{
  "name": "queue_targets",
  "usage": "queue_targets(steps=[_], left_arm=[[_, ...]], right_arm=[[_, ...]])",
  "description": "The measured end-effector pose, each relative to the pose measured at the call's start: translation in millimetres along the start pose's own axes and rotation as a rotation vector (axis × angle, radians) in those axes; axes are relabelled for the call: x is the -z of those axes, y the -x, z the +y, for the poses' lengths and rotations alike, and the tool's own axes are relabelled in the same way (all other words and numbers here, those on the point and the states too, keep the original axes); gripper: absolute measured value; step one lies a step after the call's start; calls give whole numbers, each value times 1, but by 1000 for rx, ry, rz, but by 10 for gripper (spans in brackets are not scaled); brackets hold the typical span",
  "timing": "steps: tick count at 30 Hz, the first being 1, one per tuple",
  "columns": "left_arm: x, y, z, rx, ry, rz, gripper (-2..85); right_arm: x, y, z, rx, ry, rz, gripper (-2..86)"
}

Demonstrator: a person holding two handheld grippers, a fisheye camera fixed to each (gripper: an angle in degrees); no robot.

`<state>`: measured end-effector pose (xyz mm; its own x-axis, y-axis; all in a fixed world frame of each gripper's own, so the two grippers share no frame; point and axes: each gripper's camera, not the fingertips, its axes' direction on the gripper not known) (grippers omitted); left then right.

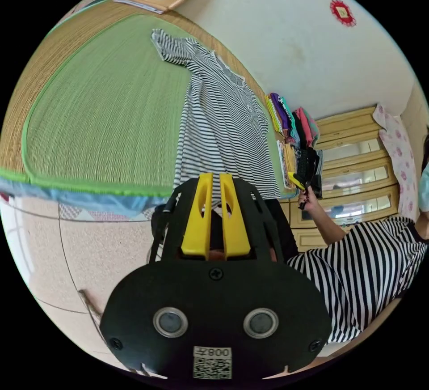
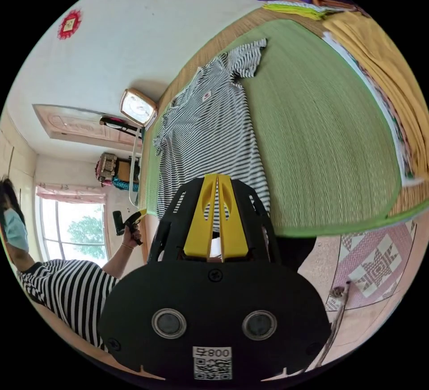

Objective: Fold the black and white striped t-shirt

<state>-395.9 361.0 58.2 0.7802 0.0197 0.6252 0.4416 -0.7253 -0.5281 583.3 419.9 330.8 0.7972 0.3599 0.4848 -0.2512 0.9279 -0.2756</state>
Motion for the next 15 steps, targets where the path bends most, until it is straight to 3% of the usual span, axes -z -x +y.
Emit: queue_targets(steps=[5,15], left_arm=[[-12,34,39,116,-26,-14,62],[-48,79,32,261,6,-46,92]], right_arm=[[26,-29,40,-55,-8,-21,30],[38,-41,56,-55,25,64,91]])
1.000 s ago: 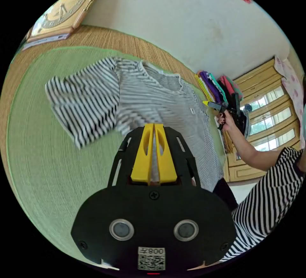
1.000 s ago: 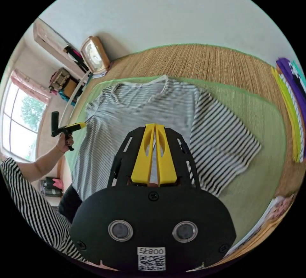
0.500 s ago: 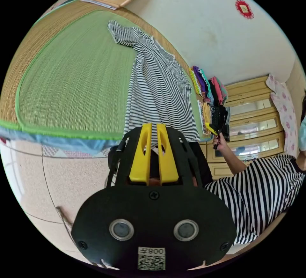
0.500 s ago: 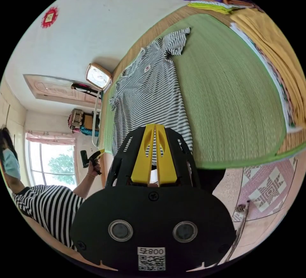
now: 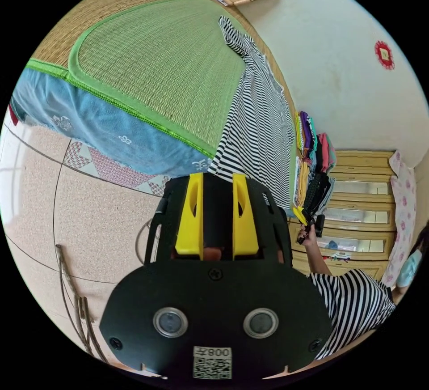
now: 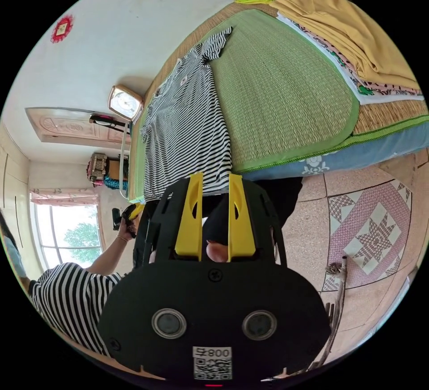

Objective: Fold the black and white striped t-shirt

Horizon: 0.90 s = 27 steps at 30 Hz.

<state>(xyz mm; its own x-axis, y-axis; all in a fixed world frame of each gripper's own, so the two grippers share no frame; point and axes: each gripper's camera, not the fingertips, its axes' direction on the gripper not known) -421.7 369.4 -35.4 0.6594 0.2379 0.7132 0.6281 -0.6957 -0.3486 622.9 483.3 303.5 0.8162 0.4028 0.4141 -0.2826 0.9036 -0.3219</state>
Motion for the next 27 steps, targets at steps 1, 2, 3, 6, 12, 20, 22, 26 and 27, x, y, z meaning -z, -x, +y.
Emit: queue_targets(steps=[1,2,3,6,12,20,22,26,27], left_arm=[[-7,2,-4,9,22,-5,94],[-14,3,-8,15,33,-12,94],[-17,3,-10,17,35,-11,94],[-34,-1,-19,18,58,-2,83],[-61,-11,-27,1,93,-26,44],[-67,-19,-13,3,47,52,24],[-64,-21,-7,1,28,74,23],[-62,-29,6,-2,6,95,22],[-63,-30,8,2,4,96,22]], right_arm=[[-2,1,-1,0,1,11,92],[-5,1,-3,-2,7,23,93],[-7,1,-4,-6,10,32,93],[-20,0,-13,-24,36,87,91],[-46,-4,-33,-60,88,111,66],[-43,4,-25,-20,120,94,14],[-35,11,-16,6,116,83,11],[-21,19,3,34,108,61,8],[-21,19,5,35,109,62,8]])
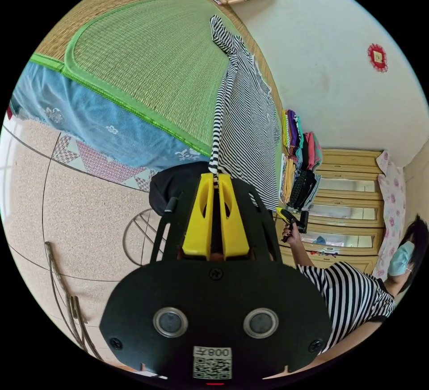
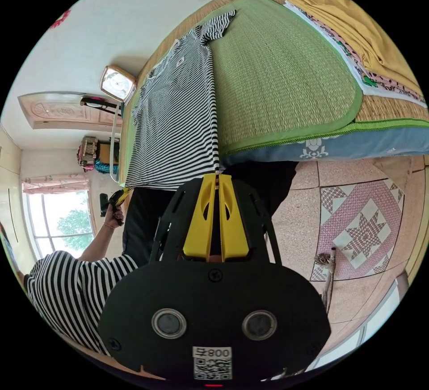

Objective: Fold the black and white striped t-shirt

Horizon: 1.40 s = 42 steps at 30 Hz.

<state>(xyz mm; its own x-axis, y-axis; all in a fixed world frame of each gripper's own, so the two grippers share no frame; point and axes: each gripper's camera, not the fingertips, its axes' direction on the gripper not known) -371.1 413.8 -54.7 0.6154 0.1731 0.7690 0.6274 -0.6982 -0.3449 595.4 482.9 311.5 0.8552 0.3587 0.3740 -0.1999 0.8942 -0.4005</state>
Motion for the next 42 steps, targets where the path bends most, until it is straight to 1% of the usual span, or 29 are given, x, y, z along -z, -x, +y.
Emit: queue_targets(steps=[3,9,15,18,21,23,24,26,27,29,31,35,38,42], left_arm=[[-7,-5,6,17,-5,23,22],[-32,-21,10,48,11,-7,30],[-27,-47,10,97,-94,-85,38],[-31,-76,-3,54,-126,-99,40],[-58,-130,-35,-71,-71,-103,42],[-97,-186,-69,-207,9,-88,44],[-109,-201,-77,-244,32,-82,45],[-162,-266,-112,-389,126,-53,49],[-177,-282,-120,-424,154,-45,50],[-235,-348,-150,-553,240,-26,54],[-277,-397,-169,-646,292,-9,56],[-371,-502,-199,-841,385,-59,60],[-430,-566,-210,-956,434,-116,65],[-487,-628,-215,-1060,463,-209,71]], right_arm=[[0,-1,9,-4,10,-7,7],[-13,-16,15,-64,13,-63,9],[3,-31,18,-135,-78,-22,14],[14,-31,7,-134,-143,-14,25],[15,-15,-24,-85,-198,-12,42],[7,5,-62,-26,-229,-1,58],[4,10,-73,-10,-235,2,61],[-10,31,-117,39,-262,43,71],[-13,36,-127,53,-268,57,72],[-29,52,-165,92,-307,107,73],[-40,59,-191,115,-328,124,73],[-69,69,-228,158,-365,187,73],[-83,71,-237,186,-384,222,73],[-91,73,-238,208,-408,265,73]])
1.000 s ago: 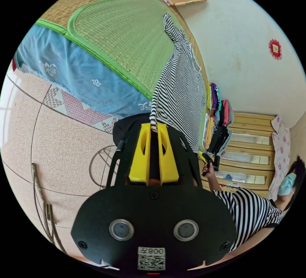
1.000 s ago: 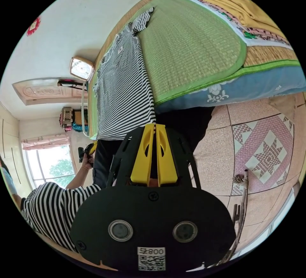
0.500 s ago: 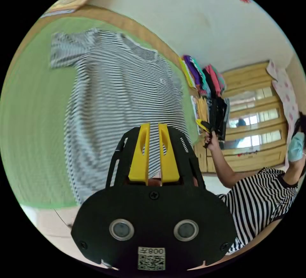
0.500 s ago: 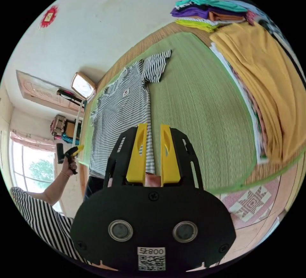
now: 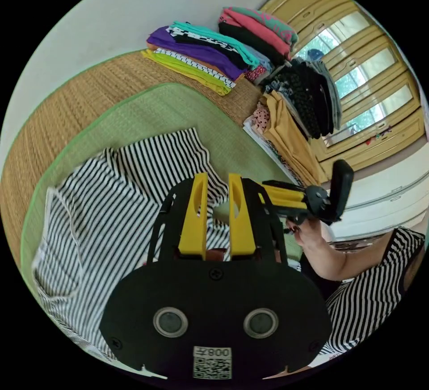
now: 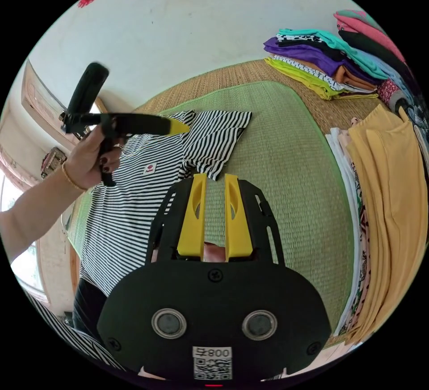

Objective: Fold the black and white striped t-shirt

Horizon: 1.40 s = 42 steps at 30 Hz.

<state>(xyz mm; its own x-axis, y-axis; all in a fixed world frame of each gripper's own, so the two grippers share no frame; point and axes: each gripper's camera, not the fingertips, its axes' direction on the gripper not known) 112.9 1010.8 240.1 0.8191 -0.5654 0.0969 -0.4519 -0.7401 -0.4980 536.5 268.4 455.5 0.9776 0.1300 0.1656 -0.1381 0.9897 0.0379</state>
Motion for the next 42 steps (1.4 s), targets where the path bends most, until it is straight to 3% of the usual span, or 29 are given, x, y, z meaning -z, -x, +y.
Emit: queue_targets(steps=[11,23,33,37,42], left_arm=[[-40,-52,-158,-85,119,-257,83],[-39,-98,-236,-195,190,-364,15],[55,-103,-245,-142,-23,-234,9],[96,-83,-219,-39,-123,-160,9],[118,-48,-181,101,-145,-116,8]], right_arm=[[-31,5,3,50,48,18,60],[-23,-10,-3,37,66,-57,10],[22,-11,-1,63,-68,-88,3],[56,-1,1,157,-152,-202,1],[56,14,-5,286,-83,-413,1]])
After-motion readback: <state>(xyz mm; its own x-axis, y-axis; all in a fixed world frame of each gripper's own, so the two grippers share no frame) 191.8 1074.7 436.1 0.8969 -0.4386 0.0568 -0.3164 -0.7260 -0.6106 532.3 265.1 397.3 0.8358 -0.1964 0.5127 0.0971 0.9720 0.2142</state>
